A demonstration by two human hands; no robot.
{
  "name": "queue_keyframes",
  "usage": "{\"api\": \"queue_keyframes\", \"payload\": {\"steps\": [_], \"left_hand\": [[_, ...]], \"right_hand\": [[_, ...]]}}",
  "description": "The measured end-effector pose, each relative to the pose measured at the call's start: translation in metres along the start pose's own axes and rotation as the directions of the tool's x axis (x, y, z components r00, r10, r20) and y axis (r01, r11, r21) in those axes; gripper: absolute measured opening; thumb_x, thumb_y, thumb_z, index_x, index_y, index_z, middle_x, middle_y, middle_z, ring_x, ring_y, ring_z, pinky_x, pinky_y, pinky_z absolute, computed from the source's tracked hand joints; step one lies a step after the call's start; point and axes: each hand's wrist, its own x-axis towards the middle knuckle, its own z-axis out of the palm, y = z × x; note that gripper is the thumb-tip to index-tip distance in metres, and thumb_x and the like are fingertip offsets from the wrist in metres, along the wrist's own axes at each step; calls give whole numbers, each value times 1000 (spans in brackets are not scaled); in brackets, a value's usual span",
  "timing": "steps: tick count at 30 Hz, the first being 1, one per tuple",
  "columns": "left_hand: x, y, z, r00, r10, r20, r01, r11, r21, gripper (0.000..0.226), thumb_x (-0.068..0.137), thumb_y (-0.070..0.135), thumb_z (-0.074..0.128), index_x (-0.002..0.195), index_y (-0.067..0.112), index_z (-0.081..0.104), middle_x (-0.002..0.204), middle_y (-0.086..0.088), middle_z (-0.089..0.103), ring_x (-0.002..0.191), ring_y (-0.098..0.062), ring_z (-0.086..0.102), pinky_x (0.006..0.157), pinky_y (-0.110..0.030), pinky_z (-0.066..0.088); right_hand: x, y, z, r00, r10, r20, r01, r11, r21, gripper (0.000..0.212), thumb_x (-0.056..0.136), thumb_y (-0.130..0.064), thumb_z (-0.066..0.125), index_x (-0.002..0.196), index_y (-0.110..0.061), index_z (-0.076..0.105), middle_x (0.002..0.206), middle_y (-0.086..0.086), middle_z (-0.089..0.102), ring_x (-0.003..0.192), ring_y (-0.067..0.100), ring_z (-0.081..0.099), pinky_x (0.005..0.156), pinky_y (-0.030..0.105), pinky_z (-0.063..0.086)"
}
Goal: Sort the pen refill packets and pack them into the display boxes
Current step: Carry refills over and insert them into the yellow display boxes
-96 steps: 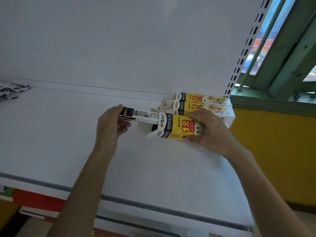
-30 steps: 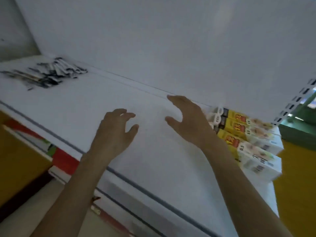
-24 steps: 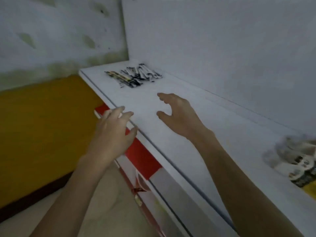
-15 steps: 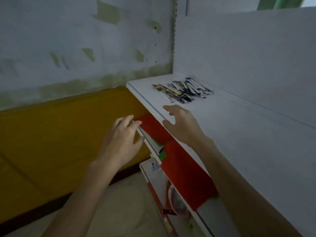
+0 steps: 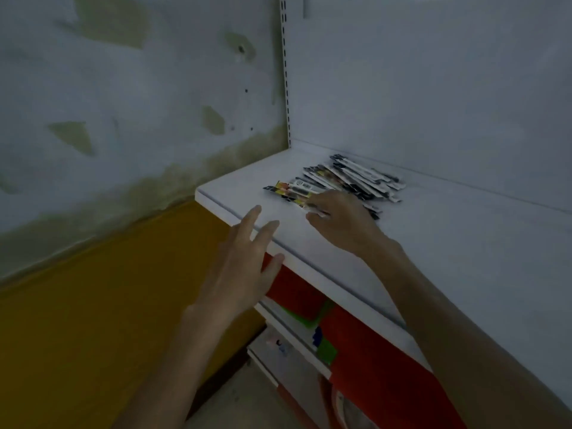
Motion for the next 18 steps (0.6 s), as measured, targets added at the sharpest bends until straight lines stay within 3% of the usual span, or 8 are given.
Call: {"api": "queue_keyframes", "payload": {"steps": [2,3,6,8,10,14,16,18], "left_hand": [[35,-16,8,998,50,26,-49,998,-31,54,95,38,42,145,29,25,155,7,10,140,-15,16,112,-33,23],[49,-23,11,996,72,57,-70,997,-34,52,95,37,42,144,28,26,153,6,17,139,-15,19,112,-32,22],[76,-49,19,985,111,130,-104,993,-58,42,95,35,44,137,27,41,148,4,30,133,-13,28,108,-27,24],[95,-70,23,990,105,93,-96,991,-94,37,95,32,46,132,26,47,144,4,36,129,-12,32,105,-23,25],[116,-84,29,994,107,23,-102,985,-141,33,94,29,48,126,24,53,137,5,44,123,-11,38,99,-18,27],[159,-88,50,988,143,-58,-154,945,-288,24,92,26,52,113,20,62,115,4,59,102,-9,51,90,-22,40],[179,-86,58,965,231,-128,-259,917,-302,22,91,24,54,108,17,65,106,-1,63,94,-9,50,85,-23,44],[200,-83,60,906,367,-213,-413,877,-247,31,85,28,50,107,12,65,106,-7,63,97,-13,45,82,-18,38]], "right_hand": [[31,15,0,998,68,4,-68,998,-1,12,85,-18,54,78,-12,62,75,4,59,71,19,56,64,32,46],[44,20,-1,994,105,26,-105,994,-15,11,85,-17,54,78,-14,62,77,3,59,72,18,56,66,31,46],[72,35,2,976,191,108,-172,971,-164,26,82,-22,60,106,-11,64,104,6,62,97,24,58,80,33,47],[87,44,9,955,255,152,-207,939,-276,37,80,-24,64,115,-12,61,113,6,60,104,26,57,84,34,47],[97,53,16,941,289,178,-225,924,-309,35,77,-21,67,109,-8,63,111,9,63,101,28,59,83,36,49],[102,59,12,950,300,90,-283,945,-165,24,80,-16,69,103,-8,67,104,4,65,94,18,59,81,26,47],[102,59,8,951,308,22,-303,944,-130,24,84,-14,66,107,-7,67,108,2,63,97,18,58,87,27,45],[106,55,6,977,212,-26,-212,947,-243,21,83,-9,65,103,-11,71,105,6,66,96,24,60,84,37,49]]}}
